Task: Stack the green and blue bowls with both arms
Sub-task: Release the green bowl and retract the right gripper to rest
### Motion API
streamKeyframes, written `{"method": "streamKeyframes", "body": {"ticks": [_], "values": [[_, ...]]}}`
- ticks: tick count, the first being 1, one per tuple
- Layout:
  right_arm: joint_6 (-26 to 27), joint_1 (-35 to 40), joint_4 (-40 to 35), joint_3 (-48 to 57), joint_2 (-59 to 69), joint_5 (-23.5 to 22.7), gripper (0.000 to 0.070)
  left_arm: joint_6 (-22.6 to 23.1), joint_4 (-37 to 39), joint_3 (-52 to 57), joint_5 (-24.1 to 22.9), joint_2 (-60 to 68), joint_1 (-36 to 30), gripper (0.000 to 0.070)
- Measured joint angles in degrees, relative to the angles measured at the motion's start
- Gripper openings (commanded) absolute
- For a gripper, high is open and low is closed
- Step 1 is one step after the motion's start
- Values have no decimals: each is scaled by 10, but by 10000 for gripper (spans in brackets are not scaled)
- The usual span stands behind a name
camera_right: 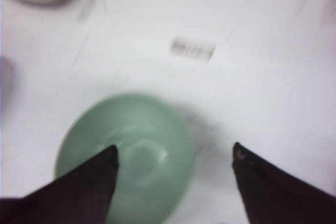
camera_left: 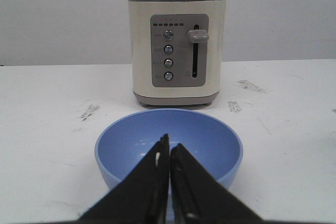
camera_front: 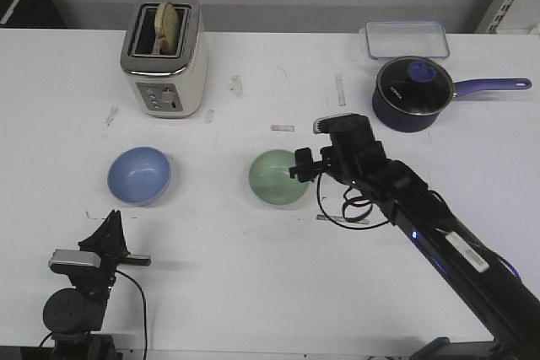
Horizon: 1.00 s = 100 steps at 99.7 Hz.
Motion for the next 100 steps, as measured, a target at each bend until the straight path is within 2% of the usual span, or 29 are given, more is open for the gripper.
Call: {"method": "streamKeyframes", "body": {"ticks": [11, 21, 36, 64, 76, 100], "values": [[-79, -8, 59, -31, -67, 37, 177, 0, 0, 0, 0, 0, 0, 1], [-140, -20, 133, -82, -121, 39, 0, 0, 0, 0, 0, 0, 0, 1], [-188, -52, 233, -161, -184, 38, 0, 0, 0, 0, 0, 0, 0, 1], [-198, -167, 387, -311, -272, 34, 0, 0, 0, 0, 0, 0, 0, 1], [-198, -201, 442, -370, -306, 9, 0, 0, 0, 0, 0, 0, 0, 1], [-197, -222, 453, -442, -388, 2, 0, 0, 0, 0, 0, 0, 0, 1]]}}
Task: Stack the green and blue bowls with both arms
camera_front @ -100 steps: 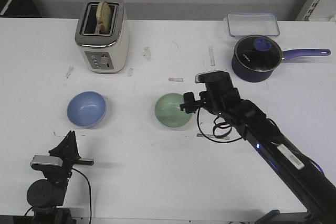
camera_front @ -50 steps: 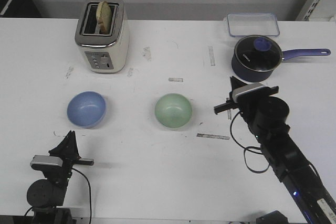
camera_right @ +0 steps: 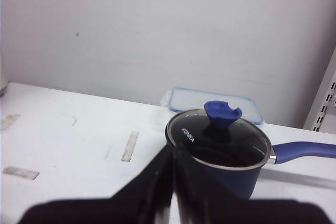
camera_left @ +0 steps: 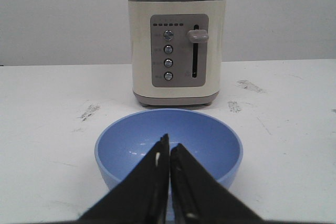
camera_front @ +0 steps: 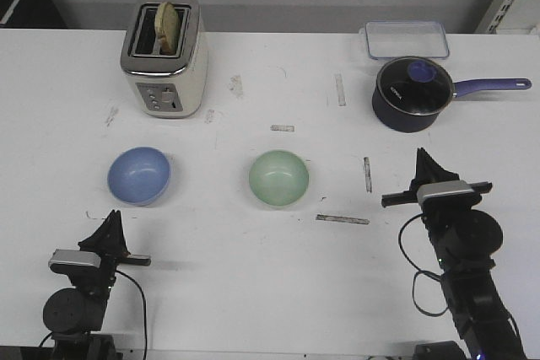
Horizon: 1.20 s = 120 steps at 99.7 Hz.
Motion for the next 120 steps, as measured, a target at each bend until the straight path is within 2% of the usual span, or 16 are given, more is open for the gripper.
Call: {"method": "streamKeyframes", "body": {"ticks": [39, 66, 81, 105, 120], "values": [[11, 2, -19, -130, -187, 3, 0, 0, 0, 0, 0, 0, 0, 1], [11, 2, -95, -132, -302, 18, 0, 0, 0, 0, 0, 0, 0, 1], [11, 2, -98, -132, -340, 19, 0, 0, 0, 0, 0, 0, 0, 1], [11, 2, -101, -132, -358, 19, 0, 0, 0, 0, 0, 0, 0, 1], [26, 2, -146, -132, -358, 19, 0, 0, 0, 0, 0, 0, 0, 1]]}}
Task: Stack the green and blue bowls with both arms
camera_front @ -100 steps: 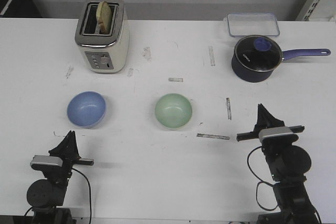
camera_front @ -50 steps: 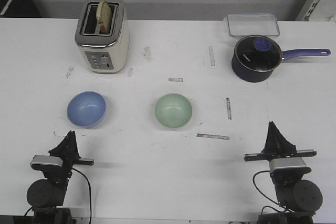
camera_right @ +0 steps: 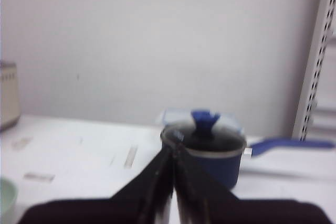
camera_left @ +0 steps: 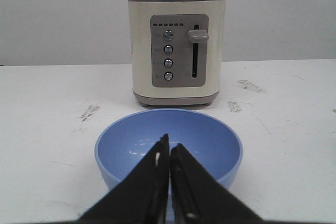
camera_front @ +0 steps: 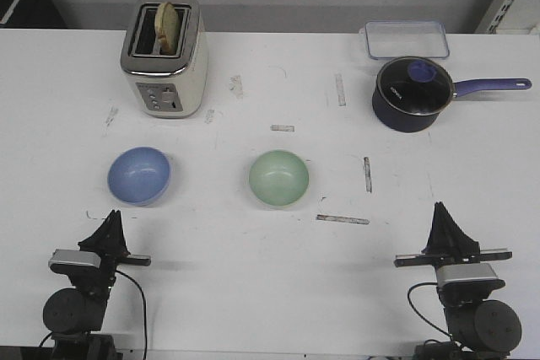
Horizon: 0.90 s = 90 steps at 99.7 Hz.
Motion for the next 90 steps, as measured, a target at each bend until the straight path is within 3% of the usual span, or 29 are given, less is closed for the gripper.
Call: {"method": "streamKeyframes", "body": {"ticks": [60, 90], "values": [[25, 0, -7, 0, 0, 0, 0, -1, 7, 0, 0, 0, 0, 1], [25, 0, -7, 0, 0, 0, 0, -37, 16, 0, 0, 0, 0, 1]]}}
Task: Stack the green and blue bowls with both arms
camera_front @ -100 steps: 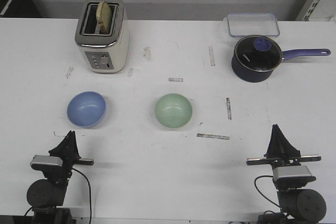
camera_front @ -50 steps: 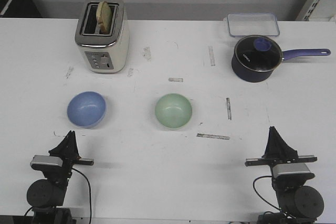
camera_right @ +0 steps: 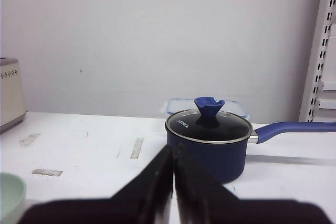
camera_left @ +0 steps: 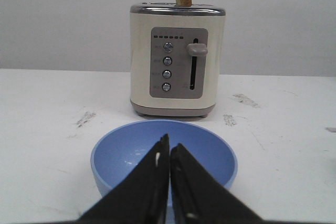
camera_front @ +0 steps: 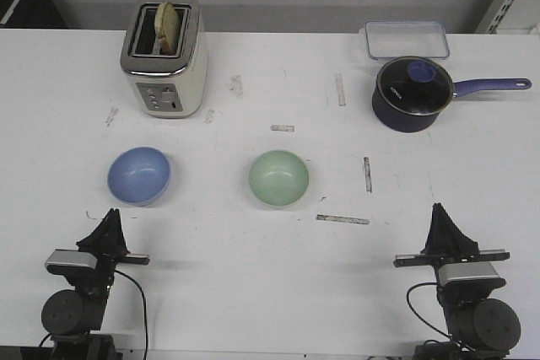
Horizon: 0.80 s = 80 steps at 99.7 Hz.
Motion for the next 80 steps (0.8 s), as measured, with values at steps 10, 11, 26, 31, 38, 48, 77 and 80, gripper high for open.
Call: {"method": "streamKeyframes", "body": {"ticks": [10, 11, 26, 31, 38, 48, 77, 80], "values": [[0, 0, 0, 0, 0, 0, 0, -30, -15, 0, 0, 0, 0, 1], [0, 0, 0, 0, 0, 0, 0, -31, -17, 1, 0, 0, 0, 1], [0, 0, 0, 0, 0, 0, 0, -41, -47, 21, 0, 18, 0, 1], [0, 0, 0, 0, 0, 0, 0, -40, -61, 40, 0, 29, 0, 1], [0, 0, 0, 0, 0, 0, 0, -34, -76, 70, 0, 47, 0, 1], [0, 0, 0, 0, 0, 0, 0, -10, -96, 112, 0, 82, 0, 1], [0, 0, 0, 0, 0, 0, 0, 23, -144, 234, 0, 227, 0, 1], [0, 0, 0, 0, 0, 0, 0, 23, -151, 247, 0, 243, 0, 1]]}}
